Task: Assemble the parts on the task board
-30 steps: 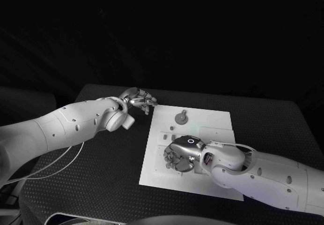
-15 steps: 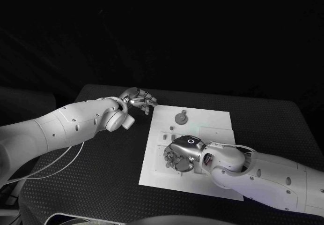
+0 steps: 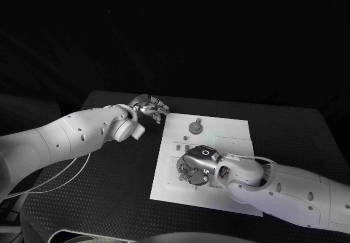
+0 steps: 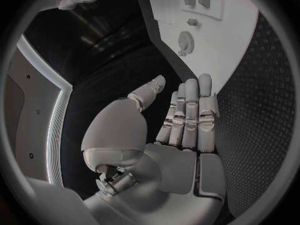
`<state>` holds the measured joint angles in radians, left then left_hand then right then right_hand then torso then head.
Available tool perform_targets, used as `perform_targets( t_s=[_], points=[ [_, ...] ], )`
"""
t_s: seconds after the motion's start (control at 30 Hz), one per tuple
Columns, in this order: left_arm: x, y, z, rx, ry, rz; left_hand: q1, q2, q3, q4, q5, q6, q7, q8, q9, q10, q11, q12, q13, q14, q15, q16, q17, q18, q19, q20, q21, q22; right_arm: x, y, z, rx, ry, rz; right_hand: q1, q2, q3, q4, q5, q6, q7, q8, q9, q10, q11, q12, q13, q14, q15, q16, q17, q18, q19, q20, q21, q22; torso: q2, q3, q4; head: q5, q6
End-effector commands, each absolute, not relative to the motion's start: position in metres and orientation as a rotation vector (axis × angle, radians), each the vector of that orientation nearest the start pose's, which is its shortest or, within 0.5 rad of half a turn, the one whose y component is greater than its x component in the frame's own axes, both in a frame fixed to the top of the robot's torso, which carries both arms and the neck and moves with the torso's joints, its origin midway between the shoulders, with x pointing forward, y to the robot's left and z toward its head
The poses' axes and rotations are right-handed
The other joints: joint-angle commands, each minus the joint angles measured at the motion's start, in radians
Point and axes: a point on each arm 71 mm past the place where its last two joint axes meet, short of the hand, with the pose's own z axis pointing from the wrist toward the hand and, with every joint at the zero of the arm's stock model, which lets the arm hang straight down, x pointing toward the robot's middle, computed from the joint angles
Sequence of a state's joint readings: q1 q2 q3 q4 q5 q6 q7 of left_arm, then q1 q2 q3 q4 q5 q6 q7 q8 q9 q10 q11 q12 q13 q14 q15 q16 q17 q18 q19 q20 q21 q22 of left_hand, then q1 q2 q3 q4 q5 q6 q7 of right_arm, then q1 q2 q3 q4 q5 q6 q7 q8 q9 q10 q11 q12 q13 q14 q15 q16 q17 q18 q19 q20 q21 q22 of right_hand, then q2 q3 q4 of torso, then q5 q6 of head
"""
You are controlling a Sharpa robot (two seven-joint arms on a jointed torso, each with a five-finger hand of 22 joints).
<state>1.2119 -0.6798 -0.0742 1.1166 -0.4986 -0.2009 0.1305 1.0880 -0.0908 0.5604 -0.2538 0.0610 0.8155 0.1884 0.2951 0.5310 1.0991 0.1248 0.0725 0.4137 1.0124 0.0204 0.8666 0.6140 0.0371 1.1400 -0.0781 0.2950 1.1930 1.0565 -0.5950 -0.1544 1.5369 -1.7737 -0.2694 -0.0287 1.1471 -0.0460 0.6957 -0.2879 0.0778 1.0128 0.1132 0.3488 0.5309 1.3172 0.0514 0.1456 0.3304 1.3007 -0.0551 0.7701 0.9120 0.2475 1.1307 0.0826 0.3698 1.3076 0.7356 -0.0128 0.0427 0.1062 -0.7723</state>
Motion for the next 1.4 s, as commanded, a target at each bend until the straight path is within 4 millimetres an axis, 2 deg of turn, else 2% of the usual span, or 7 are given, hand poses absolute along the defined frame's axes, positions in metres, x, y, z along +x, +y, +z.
perform_targets(
  t_s=[0.03,0.6,0.9,1.0,1.13,1.3,1.4],
  points=[
    [0.551,0.24,-0.218,-0.748,1.745,-1.07,-0.008,0.002,-0.007,0.002,-0.004,0.0,0.005,-0.002,0.001,-0.007,0.002,-0.003,-0.001,0.003,-0.001,-0.004,0.001,0.054,0.001,-0.002,-0.005,0.002,0.401,-0.062,-0.277,-0.713,1.702,0.837,0.007,0.002,0.006,-0.002,0.002,0.012,-0.004,0.003,0.031,0.014,-0.011,0.003,0.002,-0.004,-0.013,0.006,0.002,0.014,0.004,-0.003,0.005,0.026,0.0,0.0,-0.0002,0.0,0.0],
    [0.55,0.239,-0.218,-0.748,1.75,-1.073,-0.007,0.002,-0.007,0.002,-0.004,0.0,0.005,-0.001,0.001,-0.008,0.003,-0.003,-0.002,0.003,-0.001,-0.004,0.002,0.054,0.001,-0.002,-0.006,0.002,0.39,-0.053,-0.291,-0.773,1.776,0.87,0.006,0.001,0.005,-0.001,0.002,0.012,-0.004,0.003,0.033,0.014,-0.011,0.003,0.005,-0.005,-0.013,0.007,0.002,0.014,0.003,-0.003,0.007,0.026,0.0,-0.0001,0.0008,-0.002,-0.004],
    [0.55,0.24,-0.218,-0.749,1.753,-1.071,-0.008,0.001,-0.008,0.002,-0.004,0.0,0.005,-0.001,0.001,-0.01,0.003,-0.004,-0.002,0.003,-0.001,-0.005,0.003,0.054,0.001,-0.002,-0.006,0.003,0.391,-0.055,-0.293,-0.73,1.783,0.877,-0.001,-0.001,0.004,0.001,0.002,0.004,0.0,-0.002,0.034,0.005,-0.007,-0.004,0.01,-0.011,-0.009,0.006,0.001,0.014,-0.004,-0.001,0.009,0.025,0.0,0.0,-0.0005,-0.001,-0.003],
    [0.55,0.24,-0.218,-0.75,1.753,-1.07,-0.008,0.001,-0.008,0.002,-0.004,-0.001,0.005,-0.001,0.001,-0.01,0.003,-0.004,-0.002,0.003,-0.001,-0.005,0.003,0.054,0.001,-0.002,-0.006,0.003,0.392,-0.057,-0.294,-0.71,1.796,0.882,-0.018,-0.029,-0.003,0.007,0.002,-0.014,0.008,-0.014,0.032,-0.018,0.001,-0.019,0.01,-0.019,-0.001,0.003,-0.001,0.014,-0.012,0.003,0.01,0.025,-0.001,-0.0006,-0.0005,-0.001,-0.003],
    [0.55,0.241,-0.218,-0.751,1.753,-1.068,-0.008,0.001,-0.008,0.002,-0.004,-0.001,0.005,-0.002,0.001,-0.011,0.003,-0.004,-0.002,0.003,0.0,-0.005,0.003,0.054,0.001,-0.002,-0.006,0.003,0.392,-0.058,-0.293,-0.691,1.796,0.897,-0.051,-0.093,-0.025,0.022,0.0,-0.064,0.029,-0.046,0.02,-0.049,0.014,-0.039,0.011,-0.03,0.011,0.004,-0.001,0.014,-0.023,0.007,0.014,0.025,0.0,0.0002,-0.0006,-0.001,-0.005],
    [0.55,0.242,-0.218,-0.752,1.754,-1.067,-0.008,0.001,-0.008,0.002,-0.004,-0.002,0.005,-0.002,0.001,-0.011,0.004,-0.004,-0.003,0.003,0.0,-0.005,0.004,0.054,0.001,-0.002,-0.007,0.003,0.394,-0.06,-0.292,-0.662,1.788,0.904,-0.061,-0.122,-0.046,0.024,0.001,-0.102,0.045,-0.068,0.01,-0.082,0.025,-0.058,0.009,-0.039,0.021,0.008,0.001,0.014,-0.029,0.008,0.018,0.025,0.0,0.0009,-0.0011,-0.001,-0.004],
    [0.55,0.242,-0.218,-0.752,1.756,-1.067,-0.008,0.001,-0.008,0.002,-0.004,-0.002,0.005,-0.002,0.001,-0.012,0.004,-0.004,-0.003,0.003,0.0,-0.005,0.004,0.054,0.001,-0.002,-0.007,0.003,0.394,-0.06,-0.291,-0.651,1.781,0.912,-0.064,-0.14,-0.058,0.029,0.001,-0.134,0.061,-0.085,0.003,-0.1,0.032,-0.068,0.01,-0.048,0.027,0.011,0.003,0.014,-0.036,0.009,0.019,0.024,0.0,0.0007,-0.0009,-0.002,-0.004]
  ],
)
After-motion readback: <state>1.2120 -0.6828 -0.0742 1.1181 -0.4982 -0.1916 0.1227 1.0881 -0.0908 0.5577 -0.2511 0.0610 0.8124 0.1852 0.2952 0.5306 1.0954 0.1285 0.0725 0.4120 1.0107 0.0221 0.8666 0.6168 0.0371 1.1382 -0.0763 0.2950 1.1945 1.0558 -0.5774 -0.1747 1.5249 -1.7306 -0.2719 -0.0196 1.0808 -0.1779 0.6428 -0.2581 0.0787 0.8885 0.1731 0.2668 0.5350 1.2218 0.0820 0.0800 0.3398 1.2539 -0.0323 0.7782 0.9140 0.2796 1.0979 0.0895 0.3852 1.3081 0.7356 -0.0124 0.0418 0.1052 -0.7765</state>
